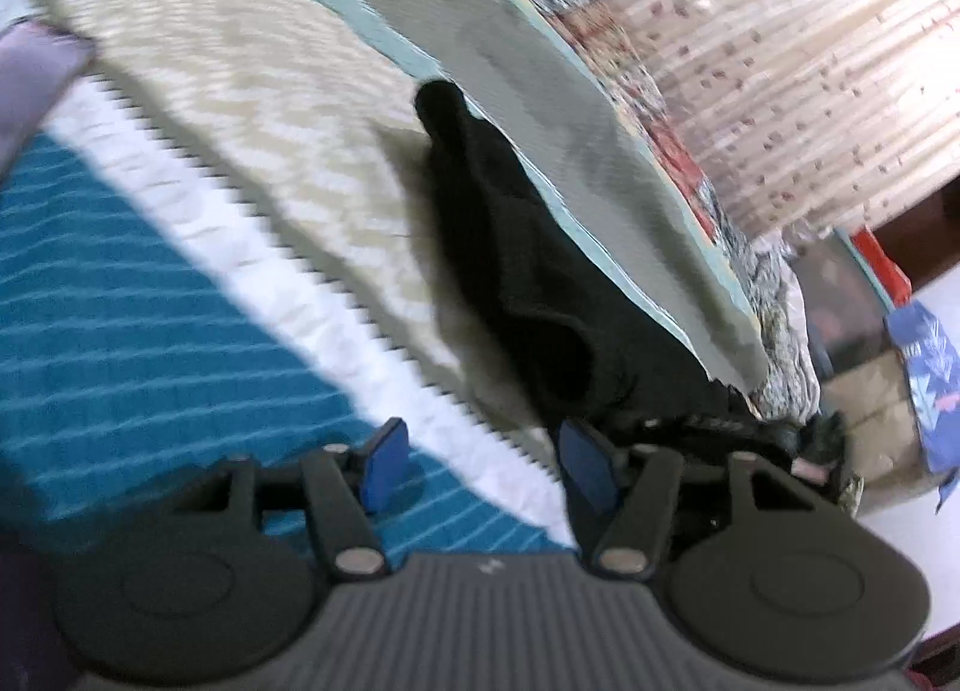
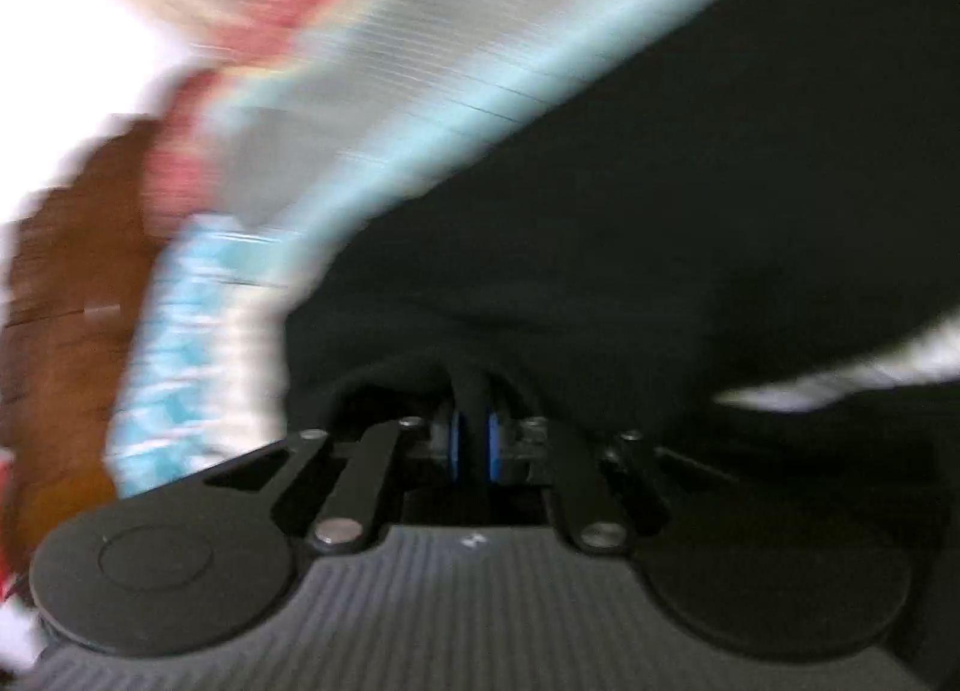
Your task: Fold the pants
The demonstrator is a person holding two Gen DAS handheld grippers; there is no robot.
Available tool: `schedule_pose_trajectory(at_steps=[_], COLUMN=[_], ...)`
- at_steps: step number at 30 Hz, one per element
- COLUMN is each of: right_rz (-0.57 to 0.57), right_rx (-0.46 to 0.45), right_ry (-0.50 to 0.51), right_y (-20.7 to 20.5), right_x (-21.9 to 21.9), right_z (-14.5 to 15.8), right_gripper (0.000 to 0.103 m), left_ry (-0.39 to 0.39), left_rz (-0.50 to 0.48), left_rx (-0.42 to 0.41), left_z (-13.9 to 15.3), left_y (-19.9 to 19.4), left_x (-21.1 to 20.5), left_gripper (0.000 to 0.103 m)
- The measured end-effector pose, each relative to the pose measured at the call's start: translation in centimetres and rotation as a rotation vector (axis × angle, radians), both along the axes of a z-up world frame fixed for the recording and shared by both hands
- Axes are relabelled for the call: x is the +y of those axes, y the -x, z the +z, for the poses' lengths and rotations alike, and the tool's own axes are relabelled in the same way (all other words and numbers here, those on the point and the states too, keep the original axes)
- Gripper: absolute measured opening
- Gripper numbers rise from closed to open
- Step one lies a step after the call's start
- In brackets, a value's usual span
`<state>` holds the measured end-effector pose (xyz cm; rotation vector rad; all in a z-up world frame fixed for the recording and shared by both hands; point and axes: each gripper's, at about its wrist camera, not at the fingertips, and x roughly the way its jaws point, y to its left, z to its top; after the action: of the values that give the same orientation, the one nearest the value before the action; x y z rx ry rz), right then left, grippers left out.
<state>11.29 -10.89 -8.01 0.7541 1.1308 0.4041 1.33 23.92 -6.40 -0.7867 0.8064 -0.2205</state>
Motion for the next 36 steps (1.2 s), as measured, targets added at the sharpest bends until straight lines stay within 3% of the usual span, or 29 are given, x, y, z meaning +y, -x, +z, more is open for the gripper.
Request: schedule_pose_trajectory(at_steps=[2, 4, 9, 11, 12, 13, 14, 15, 20, 22, 23, 24, 26, 27, 29, 31, 32, 33, 36], right_rz=[-0.029, -0.015, 0.000, -0.005, -0.006, -0.005, -0.002, 0.005, 0.179, 0.315, 0.392, 0.460, 0.505, 0.513, 0.527, 0.515, 0.511, 0.512, 0.546], right_rx=[-0.009, -0.022, -0.011, -0.006, -0.007, -0.007, -0.009, -0.012, -0.145, -0.223, -0.256, -0.281, -0.334, -0.352, -0.341, -0.301, -0.281, -0.266, -0.279], right_ry=[-0.038, -0.028, -0.041, -0.055, -0.057, -0.057, -0.054, -0.051, -0.075, -0.093, -0.100, -0.109, -0.101, -0.085, -0.051, -0.048, -0.052, -0.046, 0.062], right_y=[0.4, 0.4, -0.4, -0.7, -0.5, -0.5, -0.4, -0.2, 1.7, 3.5, 4.5, 5.5, 7.3, 7.8, 8.3, 8.5, 8.6, 8.7, 9.7], right_x=[-0.1, 0.2, -0.1, -0.3, -0.6, -0.5, -0.5, -0.6, 0.1, 1.5, 2.4, 3.2, 4.4, 4.9, 6.1, 6.7, 6.9, 7.1, 7.5], right_z=[-0.5, -0.2, -0.7, -1.0, -0.9, -0.8, -0.6, -0.5, 3.6, 5.6, 6.4, 6.9, 7.1, 6.9, 6.0, 5.0, 4.6, 4.4, 4.6], right_gripper=[0.012, 0.012, 0.012, 0.012, 0.012, 0.012, 0.012, 0.013, 0.017, 0.020, 0.028, 0.052, 0.076, 0.076, 0.076, 0.076, 0.075, 0.074, 0.074], left_ry=[0.004, -0.025, -0.277, -0.378, -0.407, -0.420, -0.405, -0.368, -0.109, -0.073, -0.078, -0.096, -0.143, -0.163, -0.183, -0.268, -0.314, -0.321, -0.214], left_rz=[-0.033, -0.041, -0.081, -0.105, -0.126, -0.165, -0.206, -0.221, -0.206, -0.177, -0.154, -0.127, -0.051, -0.022, 0.030, 0.125, 0.159, 0.184, 0.180], left_rx=[-0.003, -0.002, -0.097, -0.139, -0.144, -0.133, -0.102, -0.065, -0.027, -0.028, -0.037, -0.035, 0.005, 0.037, 0.122, 0.196, 0.219, 0.231, 0.207], left_z=[0.1, 0.1, 1.4, 1.8, 1.8, 1.7, 1.5, 1.4, 4.6, 6.6, 7.6, 8.2, 8.6, 8.3, 6.5, 5.0, 4.4, 3.8, 3.1], left_y=[-1.5, -2.7, -5.3, -6.3, -6.8, -7.6, -8.4, -8.8, -5.0, -1.8, 0.1, 1.7, 4.4, 5.3, 6.8, 7.5, 7.7, 8.0, 7.7], left_x=[-1.5, -2.9, -7.3, -9.3, -10.1, -10.9, -11.1, -10.9, -4.1, 0.0, 2.3, 4.2, 7.4, 8.4, 9.7, 9.8, 9.8, 10.0, 9.7], left_gripper=[0.064, 0.079, 0.090, 0.086, 0.068, 0.030, 0.010, 0.007, 0.006, 0.006, 0.006, 0.007, 0.007, 0.009, 0.025, 0.045, 0.049, 0.051, 0.051])
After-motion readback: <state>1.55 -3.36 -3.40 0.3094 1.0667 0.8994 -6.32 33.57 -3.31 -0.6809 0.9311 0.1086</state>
